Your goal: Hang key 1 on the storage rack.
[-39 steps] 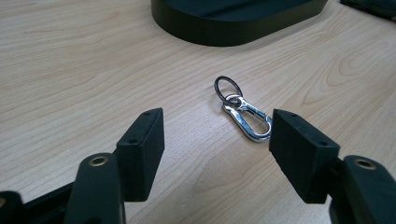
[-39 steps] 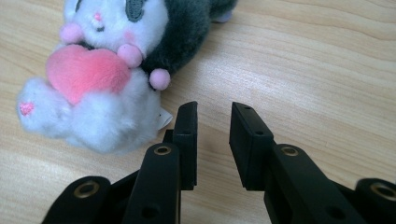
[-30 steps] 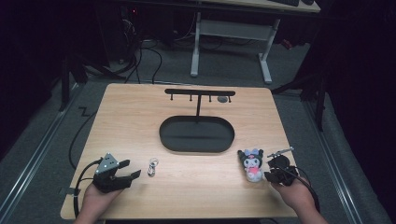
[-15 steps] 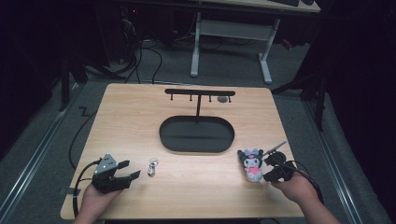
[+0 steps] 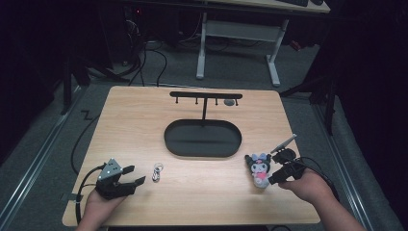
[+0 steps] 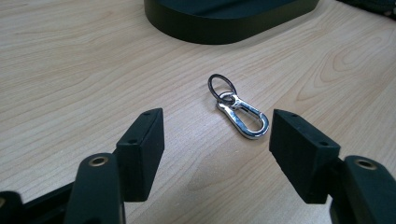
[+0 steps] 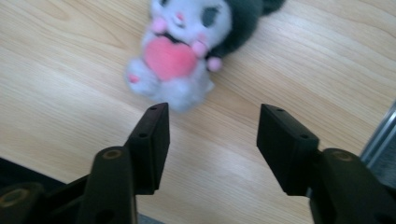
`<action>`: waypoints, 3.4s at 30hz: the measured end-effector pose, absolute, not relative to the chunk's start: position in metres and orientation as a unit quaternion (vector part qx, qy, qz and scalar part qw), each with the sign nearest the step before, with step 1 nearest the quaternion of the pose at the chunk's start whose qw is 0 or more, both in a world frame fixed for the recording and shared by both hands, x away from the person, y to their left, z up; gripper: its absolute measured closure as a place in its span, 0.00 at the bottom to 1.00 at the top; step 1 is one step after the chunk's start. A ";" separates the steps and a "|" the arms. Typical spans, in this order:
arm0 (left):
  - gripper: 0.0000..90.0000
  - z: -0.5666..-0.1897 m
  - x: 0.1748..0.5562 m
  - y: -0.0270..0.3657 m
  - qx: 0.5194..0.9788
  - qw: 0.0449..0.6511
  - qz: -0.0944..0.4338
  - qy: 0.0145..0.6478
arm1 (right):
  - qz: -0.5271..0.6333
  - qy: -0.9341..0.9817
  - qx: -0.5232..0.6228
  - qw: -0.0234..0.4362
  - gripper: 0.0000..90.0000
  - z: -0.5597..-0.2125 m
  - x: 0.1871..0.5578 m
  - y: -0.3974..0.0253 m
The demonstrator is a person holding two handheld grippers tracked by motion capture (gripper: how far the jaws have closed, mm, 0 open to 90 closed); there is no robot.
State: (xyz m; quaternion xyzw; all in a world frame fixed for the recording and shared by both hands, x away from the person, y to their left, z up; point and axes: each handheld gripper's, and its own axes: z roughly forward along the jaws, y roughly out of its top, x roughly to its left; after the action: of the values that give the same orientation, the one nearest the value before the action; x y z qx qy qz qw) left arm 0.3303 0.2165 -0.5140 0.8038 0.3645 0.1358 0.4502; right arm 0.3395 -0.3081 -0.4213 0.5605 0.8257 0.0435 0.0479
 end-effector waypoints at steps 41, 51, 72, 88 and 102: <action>0.40 -0.513 0.331 0.218 0.803 0.453 0.136 0.362 | 0.035 0.810 0.585 0.025 0.38 -0.471 0.361 -0.298; 0.40 -0.513 0.331 0.220 0.801 0.454 0.135 0.365 | 0.032 0.818 0.573 0.041 0.54 -0.481 0.368 -0.290; 0.40 -0.514 0.330 0.219 0.803 0.454 0.134 0.363 | 0.058 0.851 0.521 0.030 0.57 -0.397 0.368 -0.275; 0.40 -0.514 0.331 0.219 0.804 0.455 0.133 0.360 | 0.070 0.858 0.508 0.038 0.57 -0.350 0.388 -0.256; 0.40 -0.513 0.330 0.219 0.805 0.454 0.134 0.358 | 0.078 0.862 0.499 0.043 0.57 -0.332 0.416 -0.238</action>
State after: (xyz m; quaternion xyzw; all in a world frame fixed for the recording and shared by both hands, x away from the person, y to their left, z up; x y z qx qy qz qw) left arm 0.3302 0.2191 -0.5132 0.8047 0.3584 0.1344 0.4538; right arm 0.4164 -0.2380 -0.3315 0.4995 0.8617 0.0782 0.0431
